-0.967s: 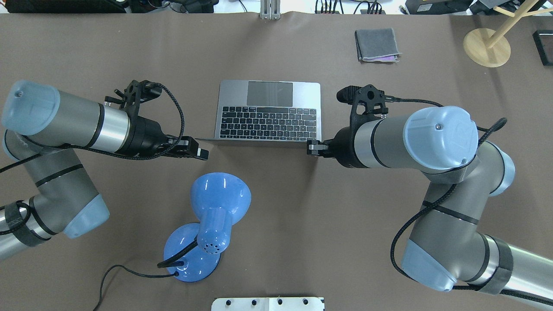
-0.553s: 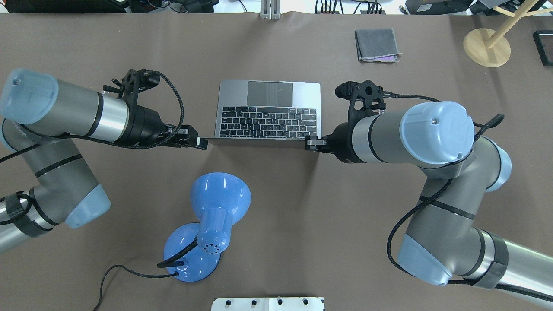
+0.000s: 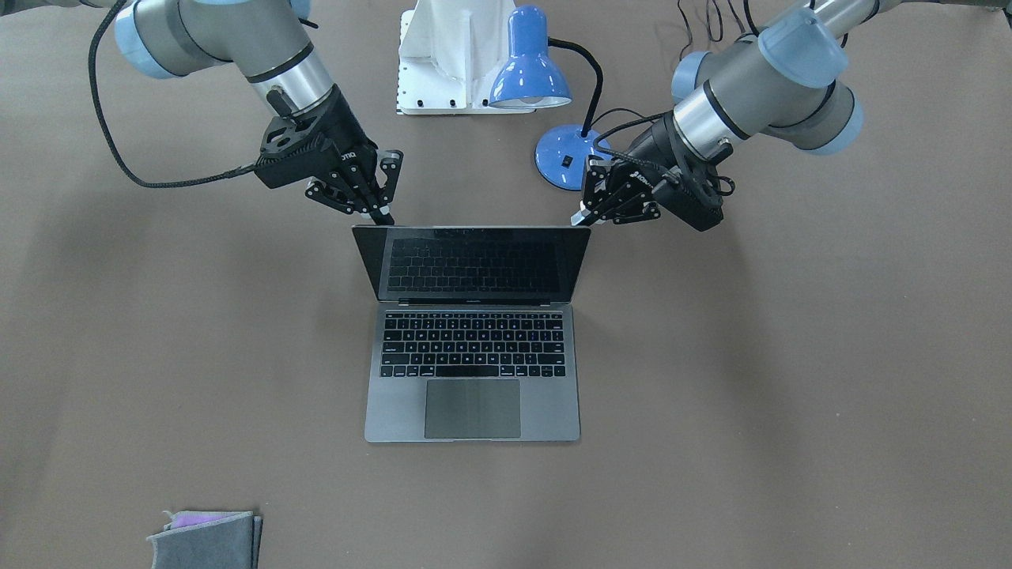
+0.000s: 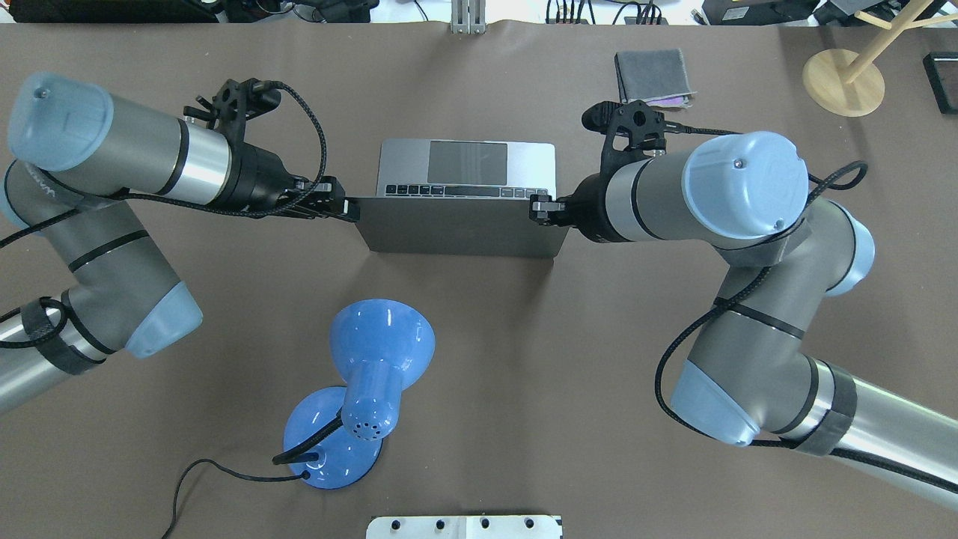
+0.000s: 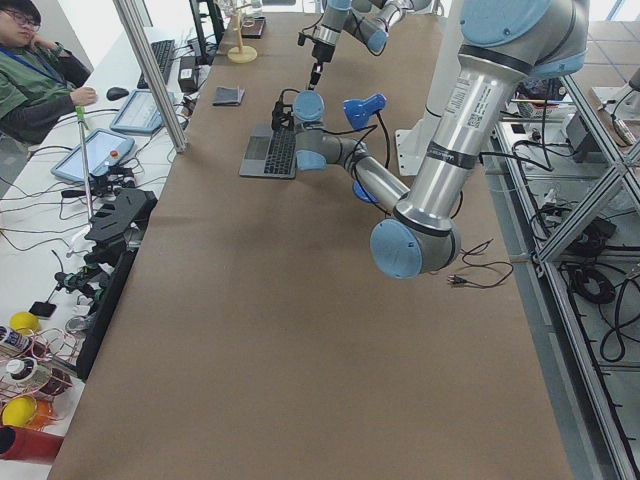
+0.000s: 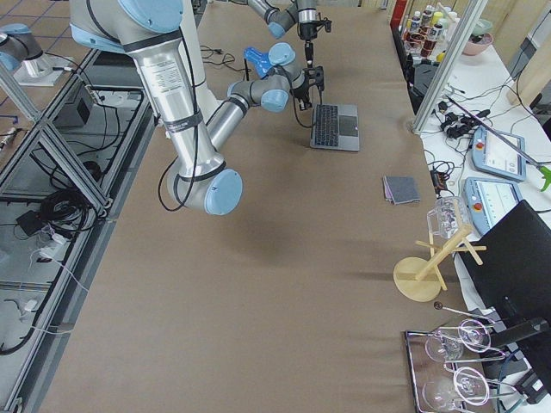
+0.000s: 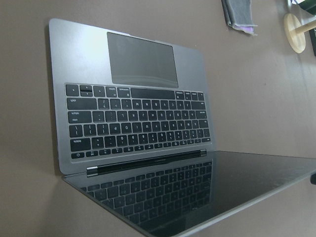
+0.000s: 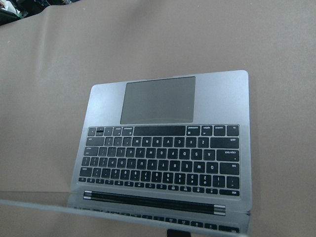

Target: Close laptop

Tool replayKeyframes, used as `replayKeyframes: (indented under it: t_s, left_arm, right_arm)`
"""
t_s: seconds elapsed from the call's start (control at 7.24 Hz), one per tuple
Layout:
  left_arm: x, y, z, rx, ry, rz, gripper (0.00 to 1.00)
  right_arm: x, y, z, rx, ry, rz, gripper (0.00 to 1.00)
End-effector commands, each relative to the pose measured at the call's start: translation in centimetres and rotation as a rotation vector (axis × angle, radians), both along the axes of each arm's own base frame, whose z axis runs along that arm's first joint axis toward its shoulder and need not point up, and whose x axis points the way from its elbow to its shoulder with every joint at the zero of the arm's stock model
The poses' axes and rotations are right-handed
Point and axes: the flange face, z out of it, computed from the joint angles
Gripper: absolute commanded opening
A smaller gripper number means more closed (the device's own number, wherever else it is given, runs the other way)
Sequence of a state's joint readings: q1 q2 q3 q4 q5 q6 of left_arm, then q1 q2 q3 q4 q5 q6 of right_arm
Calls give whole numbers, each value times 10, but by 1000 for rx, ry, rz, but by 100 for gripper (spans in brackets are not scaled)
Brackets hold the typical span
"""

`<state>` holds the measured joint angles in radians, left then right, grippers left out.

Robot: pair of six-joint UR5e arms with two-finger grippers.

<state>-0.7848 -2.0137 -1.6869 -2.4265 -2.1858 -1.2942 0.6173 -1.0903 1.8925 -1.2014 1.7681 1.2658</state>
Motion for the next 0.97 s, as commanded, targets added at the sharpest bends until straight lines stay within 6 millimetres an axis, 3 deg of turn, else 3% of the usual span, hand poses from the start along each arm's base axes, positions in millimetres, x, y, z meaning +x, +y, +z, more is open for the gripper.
replayKeyframes:
  t_s: [0.0, 0.28, 0.55, 0.83]
  left_arm:
    - [3, -32, 0, 10, -22, -29, 0]
    - [-2, -52, 6, 4, -39, -53, 0]
    - [6, -71, 11, -15, -60, -64, 0]
    - [20, -93, 23, 16, -110, -102, 0]
  right_arm:
    - [3, -33, 2, -15, 18, 41, 0]
    - [-5, -78, -1, -37, 43, 78, 0]
    - [-20, -119, 0, -61, 77, 105, 0]
    - [-40, -145, 2, -86, 112, 113, 0]
